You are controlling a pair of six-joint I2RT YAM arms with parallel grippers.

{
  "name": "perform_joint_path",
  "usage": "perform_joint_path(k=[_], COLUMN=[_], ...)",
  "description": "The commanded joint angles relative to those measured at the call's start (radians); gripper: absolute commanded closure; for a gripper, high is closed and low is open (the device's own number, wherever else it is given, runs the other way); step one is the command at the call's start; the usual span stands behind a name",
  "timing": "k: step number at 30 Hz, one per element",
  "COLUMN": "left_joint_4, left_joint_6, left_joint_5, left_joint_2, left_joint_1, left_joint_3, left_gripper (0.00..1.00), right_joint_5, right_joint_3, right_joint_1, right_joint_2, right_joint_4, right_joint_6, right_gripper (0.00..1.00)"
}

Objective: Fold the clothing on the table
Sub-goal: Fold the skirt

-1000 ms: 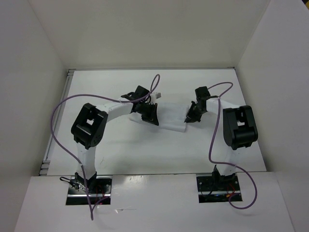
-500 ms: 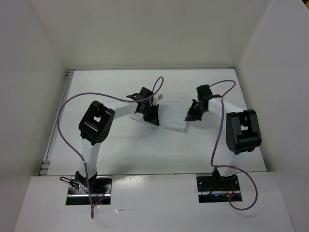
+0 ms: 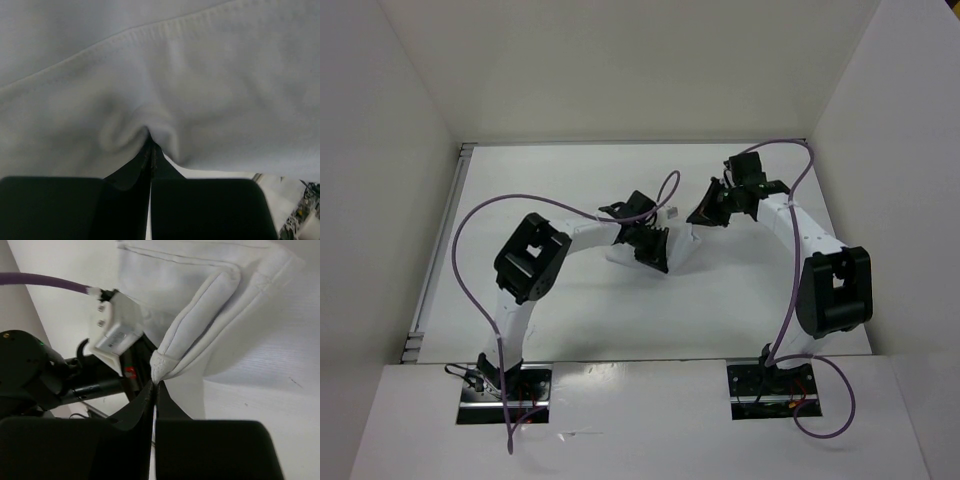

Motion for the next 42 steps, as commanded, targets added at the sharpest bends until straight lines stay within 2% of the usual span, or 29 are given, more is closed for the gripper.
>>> perform_joint_path(k=[1, 7, 12, 17, 25, 28, 36, 42], left_joint_4=[-0.035, -0.122, -0.168, -0.127, -0.063, -0.043, 0.025, 0.052], left_joint_6=[0.014, 0.016, 0.036, 0.016, -0.002, -0.025, -0.093, -0.107], left_joint_5=[0.09, 0.031, -0.117, -0.242, -0.252, -0.215, -0.123, -0.112], left_joint_2=[-0.006, -0.156, -0.275, -0.275, -0.172, -0.143, -0.106, -0.125], left_joint_1=[-0.03, 0.029, 0.173, 0.287, 0.309, 0.309, 0.27, 0.261], left_joint_3=[0.004, -0.005, -0.005, -0.042, -0.076, -0.094, -0.149, -0.172], left_gripper=[1.0, 0.98, 0.96, 1.0, 1.0, 1.0, 1.0, 1.0], right_joint_5=[-0.05, -0.041, -0.023, -0.023, -0.046, -0.064, -0.104, -0.115], right_joint_3=[0.061, 0.07, 0.07, 0.07, 0.138, 0.161, 0.214, 0.28], right_joint_1=[0.014, 0.014, 0.014, 0.014, 0.014, 0.014, 0.121, 0.187], right_joint_2=[-0.012, -0.023, -0.032, -0.021, 0.028, 0.059, 0.17, 0.25], right_joint_4=[0.042, 0.008, -0.024, -0.042, -0.043, -0.032, 0.026, 0.056], right_joint_6=[0.025, 0.015, -0.014, -0.023, -0.032, -0.041, -0.011, -0.001], right_gripper=[1.0, 1.0, 1.0, 1.0, 1.0, 1.0, 1.0, 1.0])
